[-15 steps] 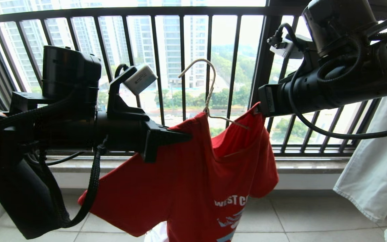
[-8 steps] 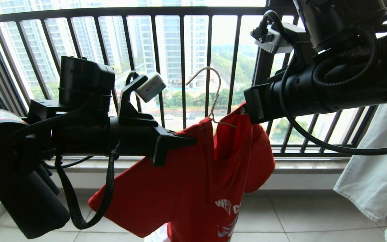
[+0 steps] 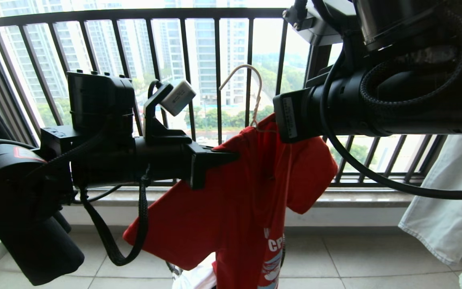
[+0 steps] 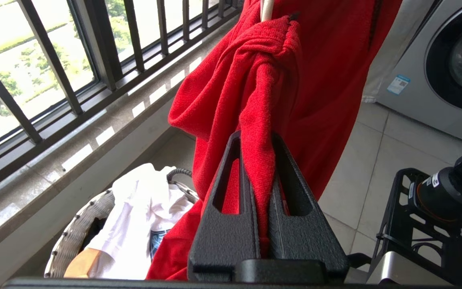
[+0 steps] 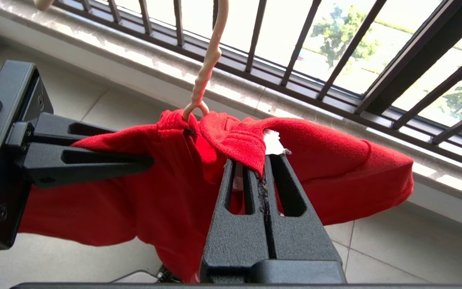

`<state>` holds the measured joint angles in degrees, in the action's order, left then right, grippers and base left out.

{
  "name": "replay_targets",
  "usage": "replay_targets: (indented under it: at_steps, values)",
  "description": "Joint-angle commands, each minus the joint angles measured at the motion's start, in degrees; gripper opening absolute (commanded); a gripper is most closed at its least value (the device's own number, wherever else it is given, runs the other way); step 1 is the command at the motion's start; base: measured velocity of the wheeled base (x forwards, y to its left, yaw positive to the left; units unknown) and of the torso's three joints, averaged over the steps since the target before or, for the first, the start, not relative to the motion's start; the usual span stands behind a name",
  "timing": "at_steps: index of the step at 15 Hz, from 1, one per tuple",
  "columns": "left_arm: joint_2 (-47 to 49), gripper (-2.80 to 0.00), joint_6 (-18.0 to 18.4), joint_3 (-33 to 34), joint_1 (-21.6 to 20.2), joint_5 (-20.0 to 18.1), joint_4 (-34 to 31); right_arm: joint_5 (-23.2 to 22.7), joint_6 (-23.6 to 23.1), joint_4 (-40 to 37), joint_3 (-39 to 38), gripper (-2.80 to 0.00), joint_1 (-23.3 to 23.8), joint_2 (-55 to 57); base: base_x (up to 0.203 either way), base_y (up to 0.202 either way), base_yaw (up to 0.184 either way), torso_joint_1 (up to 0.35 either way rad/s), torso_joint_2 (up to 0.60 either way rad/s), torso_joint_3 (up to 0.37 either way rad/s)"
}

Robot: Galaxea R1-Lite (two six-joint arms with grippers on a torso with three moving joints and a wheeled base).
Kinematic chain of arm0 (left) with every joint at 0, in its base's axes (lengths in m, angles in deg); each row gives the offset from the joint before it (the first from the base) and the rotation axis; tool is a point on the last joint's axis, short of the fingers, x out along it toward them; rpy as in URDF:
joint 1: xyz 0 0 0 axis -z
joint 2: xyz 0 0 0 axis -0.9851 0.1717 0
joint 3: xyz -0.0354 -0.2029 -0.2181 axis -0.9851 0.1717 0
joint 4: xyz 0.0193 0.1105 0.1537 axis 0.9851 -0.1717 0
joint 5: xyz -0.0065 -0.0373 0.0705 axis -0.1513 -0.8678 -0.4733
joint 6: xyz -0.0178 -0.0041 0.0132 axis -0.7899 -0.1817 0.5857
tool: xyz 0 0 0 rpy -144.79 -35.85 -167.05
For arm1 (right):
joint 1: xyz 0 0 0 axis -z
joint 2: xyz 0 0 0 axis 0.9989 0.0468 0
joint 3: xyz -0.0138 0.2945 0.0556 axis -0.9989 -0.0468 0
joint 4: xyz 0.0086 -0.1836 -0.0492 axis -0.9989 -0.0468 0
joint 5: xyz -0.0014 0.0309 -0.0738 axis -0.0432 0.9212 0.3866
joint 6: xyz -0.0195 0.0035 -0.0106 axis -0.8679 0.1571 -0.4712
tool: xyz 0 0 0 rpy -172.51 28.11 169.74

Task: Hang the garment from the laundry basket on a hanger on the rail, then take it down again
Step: Hang the clothes on the clothes rack

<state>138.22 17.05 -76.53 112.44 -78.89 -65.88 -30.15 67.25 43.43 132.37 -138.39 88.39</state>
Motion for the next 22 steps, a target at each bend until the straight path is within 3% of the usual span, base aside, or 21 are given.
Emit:
replay_targets:
  at_steps: [1,3,6,8,17,18,19,22]
  values:
    - [0.0,-2.80,-0.2,0.8,2.0,4.8,2.6,4.3,-0.6,3.9,0.1,-2.80,-1.7,1.4,0.000,0.000,0.000,0.000,0.00,0.000]
    - [1.0,-2.80,-0.1,1.7,4.7,11.5,7.4,7.0,-1.3,5.8,1.2,-2.80,-2.9,3.0,0.000,0.000,0.000,0.000,0.00,0.000]
    - [1.9,-2.80,0.0,3.3,6.4,16.1,14.6,9.0,-1.5,5.6,3.8,-2.80,-3.1,4.6,0.000,0.000,0.000,0.000,0.00,0.000]
    - [2.3,-2.80,0.1,3.3,7.7,19.8,16.1,9.6,-1.5,5.6,4.1,-2.80,-3.2,4.8,0.000,0.000,0.000,0.000,0.00,0.000]
    - [3.6,-2.80,0.2,3.8,8.2,21.2,20.3,11.5,-1.5,5.3,3.4,-2.80,-3.9,4.2,0.000,0.000,0.000,0.000,0.00,0.000]
    - [3.9,-2.80,0.2,3.7,8.2,21.8,21.1,11.5,-1.5,5.2,3.4,-1.90,-4.2,4.2,0.000,0.000,0.000,0.000,0.00,0.000]
    - [4.2,-2.80,0.2,3.7,8.2,22.3,22.0,11.5,-1.5,5.2,3.4,0.00,-4.5,4.3,0.000,0.000,0.000,0.000,0.00,0.000]
    - [4.1,-2.80,0.1,3.7,8.2,22.5,22.5,11.6,-1.5,4.9,3.5,0.00,-4.8,4.2,0.000,0.000,0.000,0.000,0.00,0.000]
